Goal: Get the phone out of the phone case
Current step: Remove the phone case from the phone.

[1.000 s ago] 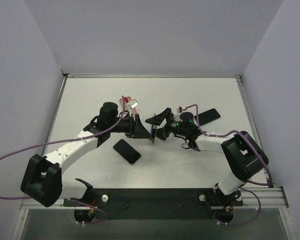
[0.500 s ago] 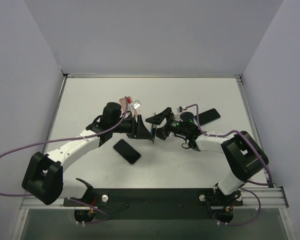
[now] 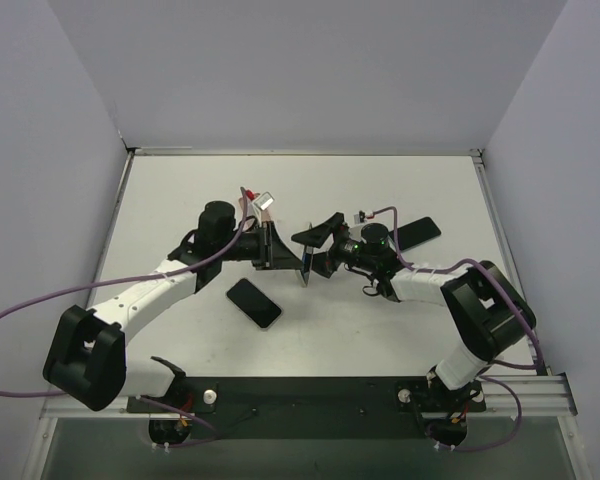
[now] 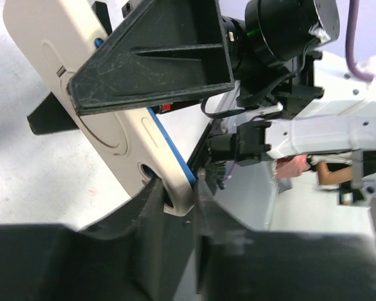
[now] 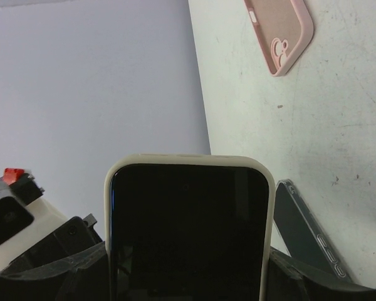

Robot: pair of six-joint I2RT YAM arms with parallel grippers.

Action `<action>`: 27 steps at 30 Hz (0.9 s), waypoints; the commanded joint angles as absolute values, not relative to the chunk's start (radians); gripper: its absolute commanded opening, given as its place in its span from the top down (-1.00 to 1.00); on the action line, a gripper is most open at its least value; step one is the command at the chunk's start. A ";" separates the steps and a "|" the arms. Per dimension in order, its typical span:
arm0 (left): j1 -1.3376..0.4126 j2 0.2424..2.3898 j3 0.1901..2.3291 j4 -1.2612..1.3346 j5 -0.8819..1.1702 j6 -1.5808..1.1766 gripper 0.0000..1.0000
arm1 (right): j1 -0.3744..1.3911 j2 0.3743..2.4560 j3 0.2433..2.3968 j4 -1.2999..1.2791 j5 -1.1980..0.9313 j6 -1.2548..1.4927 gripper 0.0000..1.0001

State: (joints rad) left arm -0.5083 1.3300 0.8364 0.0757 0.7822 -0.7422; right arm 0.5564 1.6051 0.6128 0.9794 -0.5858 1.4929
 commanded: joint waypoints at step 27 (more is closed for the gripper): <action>-0.514 1.220 0.917 -0.193 0.540 -0.568 -0.13 | 0.554 1.773 0.584 1.560 -0.592 1.855 1.00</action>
State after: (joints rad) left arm -0.4839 1.2865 0.8246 -0.0429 0.6697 -0.7605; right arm 0.5697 1.8366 0.5854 1.2991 -0.6205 1.7859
